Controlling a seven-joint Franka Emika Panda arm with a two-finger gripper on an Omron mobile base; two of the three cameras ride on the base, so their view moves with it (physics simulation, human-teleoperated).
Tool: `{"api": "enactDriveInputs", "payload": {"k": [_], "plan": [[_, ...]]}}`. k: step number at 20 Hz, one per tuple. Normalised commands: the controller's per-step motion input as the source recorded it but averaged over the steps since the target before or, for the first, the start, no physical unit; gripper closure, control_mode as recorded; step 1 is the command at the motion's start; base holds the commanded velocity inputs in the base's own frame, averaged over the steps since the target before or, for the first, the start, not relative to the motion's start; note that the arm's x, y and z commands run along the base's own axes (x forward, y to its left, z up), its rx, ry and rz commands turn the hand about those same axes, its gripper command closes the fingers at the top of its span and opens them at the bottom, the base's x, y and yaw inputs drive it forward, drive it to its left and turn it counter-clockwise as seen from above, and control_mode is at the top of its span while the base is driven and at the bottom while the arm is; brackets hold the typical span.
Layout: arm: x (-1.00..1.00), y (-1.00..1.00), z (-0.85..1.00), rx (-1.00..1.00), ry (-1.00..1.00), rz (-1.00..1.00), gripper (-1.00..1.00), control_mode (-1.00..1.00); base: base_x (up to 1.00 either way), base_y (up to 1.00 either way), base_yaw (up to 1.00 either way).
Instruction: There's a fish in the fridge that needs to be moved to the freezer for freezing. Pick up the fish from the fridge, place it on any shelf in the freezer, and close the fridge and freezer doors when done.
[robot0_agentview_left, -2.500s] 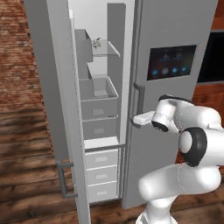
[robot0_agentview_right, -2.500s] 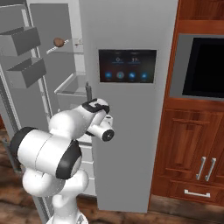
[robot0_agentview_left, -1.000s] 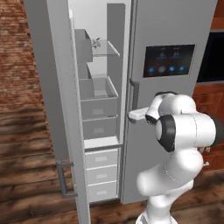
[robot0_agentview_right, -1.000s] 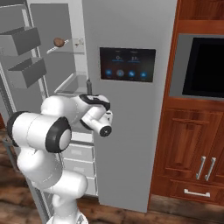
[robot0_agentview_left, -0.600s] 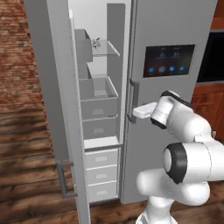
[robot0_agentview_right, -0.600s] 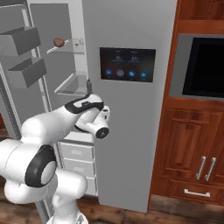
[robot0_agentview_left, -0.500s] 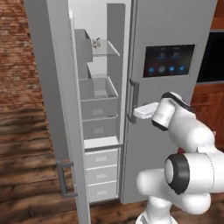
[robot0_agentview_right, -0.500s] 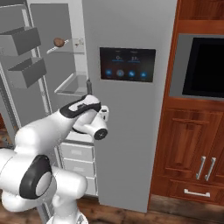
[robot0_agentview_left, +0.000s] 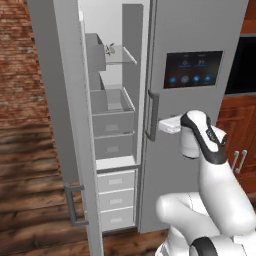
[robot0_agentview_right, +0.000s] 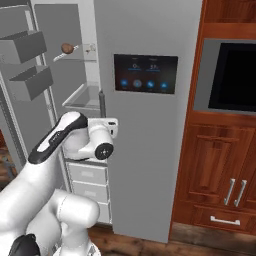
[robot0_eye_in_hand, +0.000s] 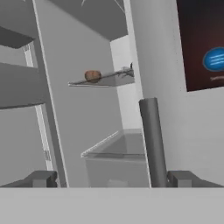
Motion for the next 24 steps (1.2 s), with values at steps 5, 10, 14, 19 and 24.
{"api": "enactDriveInputs", "payload": {"k": [5, 10, 14, 19, 24], "plan": [[-0.40, -0.13, 1.00, -0.06, 0.26, 0.00, -1.00, -1.00, 0.00, 0.00, 0.00], [-0.54, -0.20, 0.88, -0.06, 0.25, 0.00, -1.00, -1.00, 0.00, 0.00, 0.00], [-0.94, -0.23, 0.19, -0.01, 0.01, 0.00, -1.00, -1.00, 0.00, 0.00, 0.00], [-1.00, 0.03, -0.07, 0.00, 0.00, 0.00, -1.00, -1.00, 0.00, 0.00, 0.00], [-0.99, 0.28, -0.04, 0.00, 0.00, 0.00, -1.00, -1.00, 0.00, 0.00, 0.00]]}}
